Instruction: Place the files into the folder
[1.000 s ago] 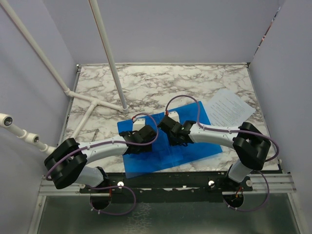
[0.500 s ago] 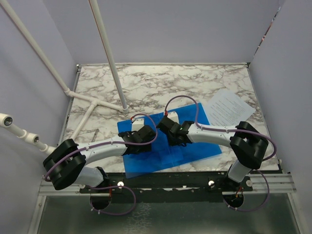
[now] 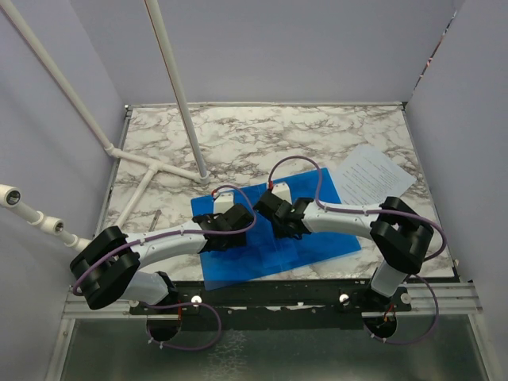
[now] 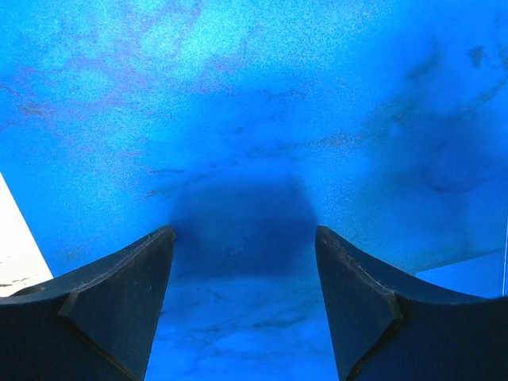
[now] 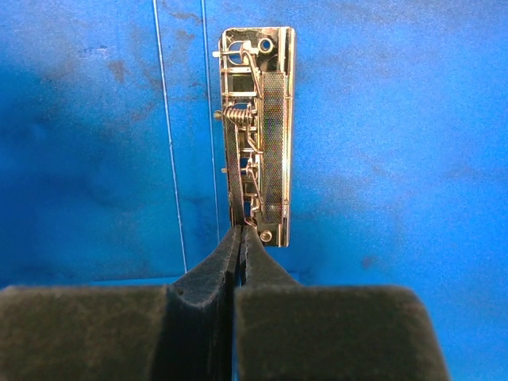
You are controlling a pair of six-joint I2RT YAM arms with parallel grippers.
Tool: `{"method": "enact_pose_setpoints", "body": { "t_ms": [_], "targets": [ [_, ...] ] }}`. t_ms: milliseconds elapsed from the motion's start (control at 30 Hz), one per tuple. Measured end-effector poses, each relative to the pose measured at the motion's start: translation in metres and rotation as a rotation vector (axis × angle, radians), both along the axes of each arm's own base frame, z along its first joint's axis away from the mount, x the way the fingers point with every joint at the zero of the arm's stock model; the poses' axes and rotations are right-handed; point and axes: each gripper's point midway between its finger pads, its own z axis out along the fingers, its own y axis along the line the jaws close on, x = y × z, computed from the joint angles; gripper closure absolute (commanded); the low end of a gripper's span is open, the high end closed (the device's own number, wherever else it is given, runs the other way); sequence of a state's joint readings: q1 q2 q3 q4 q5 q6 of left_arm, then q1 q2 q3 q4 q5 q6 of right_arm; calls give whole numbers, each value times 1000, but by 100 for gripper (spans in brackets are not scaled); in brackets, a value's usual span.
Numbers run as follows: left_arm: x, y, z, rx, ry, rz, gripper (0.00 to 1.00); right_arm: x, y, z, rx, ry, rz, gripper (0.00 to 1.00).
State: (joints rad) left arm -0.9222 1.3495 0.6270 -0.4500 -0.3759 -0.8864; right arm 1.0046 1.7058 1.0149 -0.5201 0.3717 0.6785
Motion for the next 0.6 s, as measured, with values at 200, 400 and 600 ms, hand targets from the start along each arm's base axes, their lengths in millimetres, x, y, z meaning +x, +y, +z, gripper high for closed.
{"method": "enact_pose_setpoints", "body": {
  "t_ms": [200, 400, 600],
  "targets": [
    [2, 2, 0, 0, -6, 24, 27, 3, -2, -3, -22, -12, -34, 100],
    [2, 4, -2, 3, -9, 40, 28, 8, -3, -3, -28, -28, -87, 100],
    [2, 6, -3, 9, -9, 46, 29, 10, -4, -1, -25, -40, -135, 100]
  ]
}}
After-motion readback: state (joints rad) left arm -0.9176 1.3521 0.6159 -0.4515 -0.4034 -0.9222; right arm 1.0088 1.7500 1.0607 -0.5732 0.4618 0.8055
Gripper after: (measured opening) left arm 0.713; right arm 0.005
